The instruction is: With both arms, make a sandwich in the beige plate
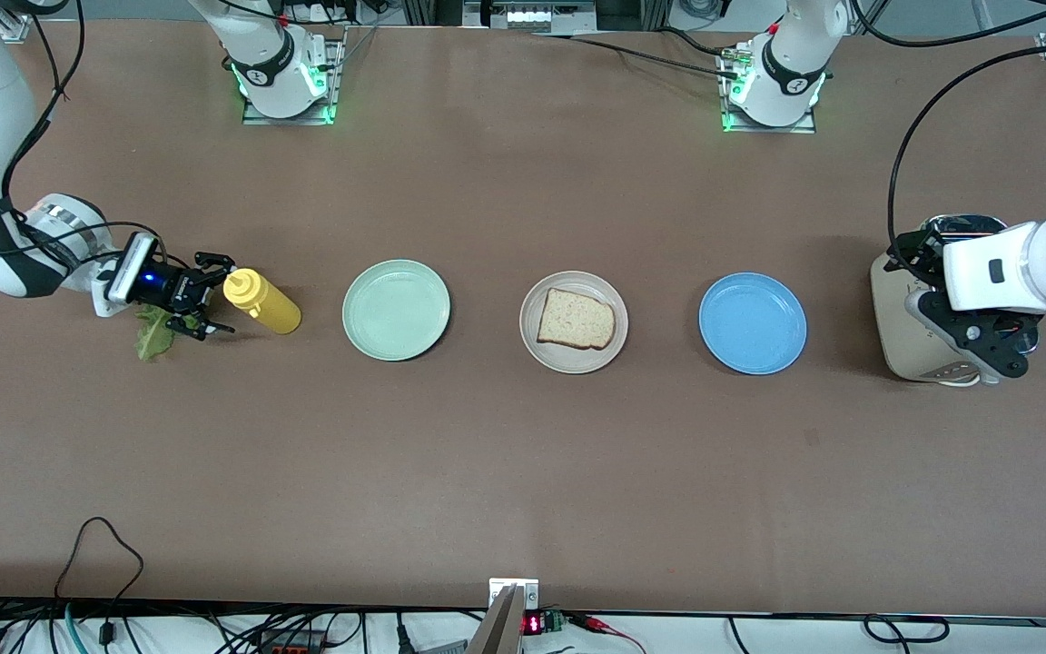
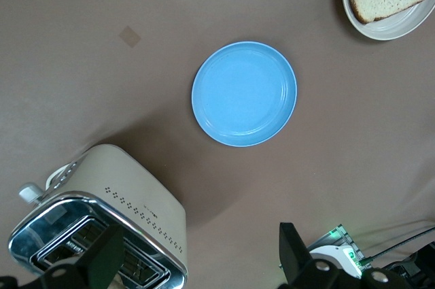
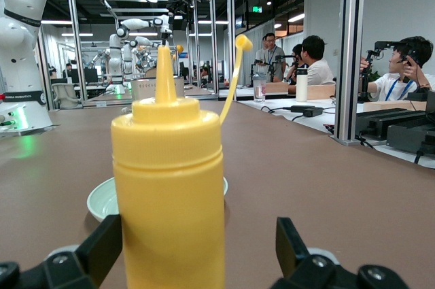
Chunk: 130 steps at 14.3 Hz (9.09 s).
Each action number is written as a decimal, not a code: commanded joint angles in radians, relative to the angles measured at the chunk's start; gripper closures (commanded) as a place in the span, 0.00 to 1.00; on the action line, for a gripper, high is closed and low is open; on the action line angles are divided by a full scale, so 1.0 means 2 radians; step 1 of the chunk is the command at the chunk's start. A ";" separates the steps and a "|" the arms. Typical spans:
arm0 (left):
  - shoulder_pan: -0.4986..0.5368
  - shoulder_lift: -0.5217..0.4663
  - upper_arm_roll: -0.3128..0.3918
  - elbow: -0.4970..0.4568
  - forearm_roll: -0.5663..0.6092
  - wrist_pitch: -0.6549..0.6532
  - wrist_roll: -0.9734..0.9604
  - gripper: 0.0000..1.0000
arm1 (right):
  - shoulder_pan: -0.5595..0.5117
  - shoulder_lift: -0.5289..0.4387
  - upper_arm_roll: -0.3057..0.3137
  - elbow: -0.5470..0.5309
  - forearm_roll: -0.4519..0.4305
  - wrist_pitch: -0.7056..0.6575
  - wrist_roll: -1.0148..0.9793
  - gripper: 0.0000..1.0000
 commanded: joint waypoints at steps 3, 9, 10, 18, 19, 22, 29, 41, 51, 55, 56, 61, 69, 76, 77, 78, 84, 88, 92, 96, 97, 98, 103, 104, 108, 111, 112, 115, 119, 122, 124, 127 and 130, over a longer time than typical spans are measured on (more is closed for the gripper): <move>-0.069 -0.077 0.106 -0.058 -0.035 0.014 -0.102 0.00 | 0.025 0.034 0.001 0.009 0.036 -0.008 -0.063 0.00; -0.091 -0.168 0.166 -0.181 -0.079 0.105 -0.188 0.00 | 0.049 0.045 0.001 0.008 0.060 -0.009 -0.073 0.00; -0.091 -0.175 0.167 -0.194 -0.079 0.114 -0.196 0.00 | 0.051 0.045 0.001 0.007 0.061 -0.009 -0.073 0.00; -0.110 -0.243 0.192 -0.280 -0.086 0.183 -0.208 0.00 | 0.074 0.055 0.001 0.004 0.069 -0.011 -0.064 0.17; -0.116 -0.245 0.192 -0.280 -0.086 0.181 -0.208 0.00 | 0.076 0.055 0.001 0.004 0.069 -0.010 -0.063 0.33; -0.134 -0.244 0.202 -0.276 -0.086 0.174 -0.205 0.00 | 0.080 0.049 0.001 0.006 0.069 -0.004 -0.048 0.66; -0.132 -0.219 0.199 -0.244 -0.088 0.145 -0.203 0.00 | 0.115 -0.034 -0.002 0.007 0.062 0.078 0.082 0.77; -0.127 -0.219 0.200 -0.244 -0.088 0.141 -0.203 0.00 | 0.276 -0.166 -0.004 0.084 -0.149 0.317 0.439 0.77; -0.127 -0.220 0.199 -0.244 -0.087 0.140 -0.203 0.00 | 0.408 -0.156 -0.003 0.198 -0.471 0.330 0.795 0.76; -0.127 -0.220 0.201 -0.244 -0.088 0.129 -0.202 0.00 | 0.463 -0.139 -0.003 0.224 -0.586 0.331 0.912 0.76; -0.127 -0.220 0.201 -0.244 -0.088 0.128 -0.202 0.00 | 0.479 -0.131 -0.003 0.228 -0.615 0.331 0.943 0.76; -0.123 -0.220 0.202 -0.244 -0.088 0.127 -0.202 0.00 | 0.544 -0.088 -0.004 0.266 -0.737 0.309 1.043 0.76; -0.119 -0.219 0.201 -0.244 -0.088 0.128 -0.201 0.00 | 0.622 -0.012 -0.005 0.323 -0.874 0.271 1.069 0.75; -0.118 -0.219 0.201 -0.244 -0.089 0.128 -0.201 0.00 | 0.646 0.013 -0.005 0.324 -0.918 0.260 1.115 0.75; -0.119 -0.219 0.201 -0.244 -0.090 0.128 -0.201 0.00 | 0.646 0.014 -0.005 0.324 -0.918 0.260 1.115 0.75; -0.119 -0.219 0.201 -0.243 -0.092 0.128 -0.201 0.00 | 0.646 0.014 -0.005 0.324 -0.918 0.260 1.116 0.75; -0.119 -0.219 0.200 -0.243 -0.093 0.128 -0.201 0.00 | 0.634 -0.004 -0.018 0.327 -0.894 0.261 1.112 0.75; -0.119 -0.219 0.200 -0.241 -0.094 0.127 -0.201 0.00 | 0.584 -0.052 -0.012 0.322 -0.830 0.261 1.087 0.75; -0.120 -0.219 0.200 -0.240 -0.093 0.127 -0.201 0.00 | 0.545 -0.092 -0.012 0.315 -0.729 0.261 1.032 0.75; -0.119 -0.218 0.200 -0.240 -0.093 0.127 -0.201 0.00 | 0.495 -0.136 -0.012 0.302 -0.610 0.258 0.962 0.75; -0.120 -0.218 0.200 -0.240 -0.093 0.127 -0.201 0.00 | 0.478 -0.146 -0.012 0.296 -0.578 0.252 0.939 0.75; -0.120 -0.218 0.200 -0.240 -0.093 0.127 -0.201 0.00 | 0.463 -0.156 -0.012 0.293 -0.542 0.240 0.918 0.75; -0.120 -0.218 0.200 -0.239 -0.093 0.127 -0.202 0.00 | 0.375 -0.192 -0.013 0.261 -0.387 0.186 0.765 0.75; -0.120 -0.218 0.200 -0.239 -0.093 0.127 -0.202 0.00 | 0.359 -0.207 -0.013 0.237 -0.355 0.185 0.735 0.75; -0.120 -0.218 0.199 -0.239 -0.093 0.127 -0.202 0.00 | 0.307 -0.247 -0.014 0.147 -0.252 0.183 0.606 0.75; -0.120 -0.216 0.199 -0.237 -0.093 0.127 -0.202 0.00 | 0.264 -0.252 -0.014 0.104 -0.188 0.151 0.504 0.75; -0.120 -0.215 0.199 -0.237 -0.093 0.127 -0.202 0.00 | 0.247 -0.252 -0.014 0.083 -0.161 0.145 0.462 0.75; -0.118 -0.215 0.201 -0.237 -0.094 0.126 -0.202 0.00 | 0.203 -0.239 -0.015 0.035 -0.105 0.111 0.359 0.75; -0.119 -0.207 0.199 -0.229 -0.094 0.126 -0.202 0.00 | 0.155 -0.186 -0.015 0.003 -0.052 0.029 0.230 0.75; -0.118 -0.207 0.200 -0.229 -0.094 0.126 -0.202 0.00 | 0.127 -0.125 -0.015 0.001 -0.034 -0.015 0.139 0.75; -0.117 -0.207 0.201 -0.229 -0.094 0.125 -0.202 0.00 | 0.113 -0.086 -0.015 0.002 -0.033 -0.025 0.089 0.75; -0.119 -0.207 0.199 -0.229 -0.094 0.126 -0.202 0.00 | 0.099 -0.041 -0.015 0.004 -0.033 -0.029 0.033 0.75; -0.118 -0.207 0.198 -0.229 -0.094 0.126 -0.202 0.00 | 0.092 -0.007 -0.015 0.006 -0.020 -0.052 -0.019 0.75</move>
